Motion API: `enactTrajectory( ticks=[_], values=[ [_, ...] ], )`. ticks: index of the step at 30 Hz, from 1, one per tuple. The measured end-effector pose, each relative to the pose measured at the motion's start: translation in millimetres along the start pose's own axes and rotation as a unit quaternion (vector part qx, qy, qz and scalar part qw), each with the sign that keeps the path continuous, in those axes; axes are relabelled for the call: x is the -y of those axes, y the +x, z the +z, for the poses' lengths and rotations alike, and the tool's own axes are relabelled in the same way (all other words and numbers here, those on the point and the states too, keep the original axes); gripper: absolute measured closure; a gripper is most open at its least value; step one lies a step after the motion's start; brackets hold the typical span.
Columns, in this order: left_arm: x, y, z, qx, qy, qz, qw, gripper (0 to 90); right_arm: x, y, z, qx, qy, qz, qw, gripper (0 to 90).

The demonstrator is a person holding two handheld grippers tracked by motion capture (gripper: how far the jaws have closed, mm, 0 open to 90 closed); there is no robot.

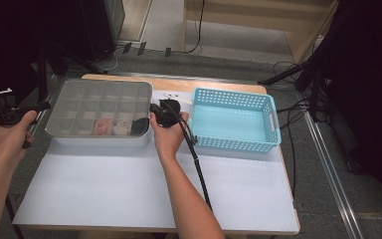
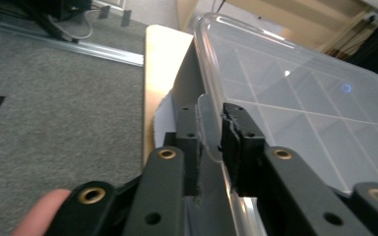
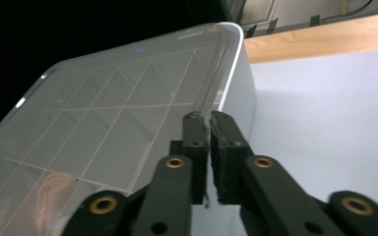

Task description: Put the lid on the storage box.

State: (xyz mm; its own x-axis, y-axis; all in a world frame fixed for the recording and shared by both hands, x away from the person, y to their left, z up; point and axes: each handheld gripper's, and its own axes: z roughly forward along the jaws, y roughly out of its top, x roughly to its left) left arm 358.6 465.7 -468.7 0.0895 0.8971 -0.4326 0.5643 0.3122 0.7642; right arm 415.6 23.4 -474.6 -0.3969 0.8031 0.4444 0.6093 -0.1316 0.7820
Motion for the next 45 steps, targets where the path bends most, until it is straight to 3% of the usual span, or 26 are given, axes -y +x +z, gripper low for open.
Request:
enactTrajectory(
  ticks=[1, 3, 5, 10, 14, 17, 22, 25, 28, 31, 33, 38, 41, 45],
  values=[
    [-0.3, -0.5, -0.3, 0.008, -0.004, -0.003, 1.0, 74.1, 0.3, 0.2, -0.2, -0.003, 0.003, 0.007, 1.0, 81.4],
    [-0.4, -3.0, 0.7, 0.005, -0.004, 0.003, 1.0, 70.9, 0.5, -0.5, 0.7, -0.004, 0.002, 0.005, 1.0, 74.4],
    [-0.3, -4.2, 2.9, 0.009, -0.002, 0.004, 1.0, 67.5, 0.4, -0.2, 0.6, -0.004, 0.004, 0.016, 0.9999, 73.4],
    [-5.3, -8.8, 4.6, 0.021, 0.022, 0.012, 0.9995, 60.0, -1.4, -7.1, 3.0, -0.014, 0.013, 0.041, 0.999, 67.2],
    [-6.8, -7.2, 4.7, 0.027, 0.018, -0.006, 0.9995, 54.1, -1.8, -6.0, 1.5, -0.026, 0.011, 0.042, 0.9987, 63.8],
    [-6.0, -9.5, 6.1, 0.021, 0.021, 0.002, 0.9996, 59.4, -0.6, -0.3, 2.9, -0.036, 0.009, 0.037, 0.9986, 61.8],
    [-6.5, -8.2, 5.2, 0.018, 0.029, 0.0, 0.9994, 71.2, 1.1, 1.6, 6.4, -0.025, 0.019, 0.042, 0.9986, 61.2],
    [-7.8, -6.2, 3.9, 0.019, 0.026, -0.004, 0.9995, 63.3, 2.1, 0.8, 7.8, -0.023, 0.025, 0.04, 0.9986, 62.0],
    [-8.7, -2.5, 3.4, -0.002, 0.023, -0.012, 0.9997, 53.8, 2.2, 0.9, 7.9, -0.022, 0.025, 0.042, 0.9986, 62.2],
    [-6.4, -1.5, 7.9, 0.006, 0.045, -0.008, 0.9989, 52.2, 2.5, 1.0, 8.2, -0.021, 0.024, 0.04, 0.9987, 62.5],
    [-5.1, -4.6, 10.0, 0.009, 0.05, 0.002, 0.9987, 56.3, 2.3, 0.8, 8.1, -0.021, 0.025, 0.04, 0.9987, 63.3],
    [-6.6, -7.8, 6.4, -0.02, 0.032, 0.007, 0.9993, 72.5, 1.5, -0.8, 8.0, -0.023, 0.026, 0.05, 0.9982, 65.3],
    [-5.6, -9.4, 7.0, -0.026, 0.034, 0.02, 0.9989, 72.7, 0.5, -2.9, 8.0, -0.027, 0.022, 0.058, 0.9977, 67.3],
    [-6.0, -5.4, 5.8, -0.013, 0.034, 0.005, 0.9993, 73.2, -1.1, -1.7, 5.6, -0.024, 0.014, 0.057, 0.998, 70.4]
  ],
)
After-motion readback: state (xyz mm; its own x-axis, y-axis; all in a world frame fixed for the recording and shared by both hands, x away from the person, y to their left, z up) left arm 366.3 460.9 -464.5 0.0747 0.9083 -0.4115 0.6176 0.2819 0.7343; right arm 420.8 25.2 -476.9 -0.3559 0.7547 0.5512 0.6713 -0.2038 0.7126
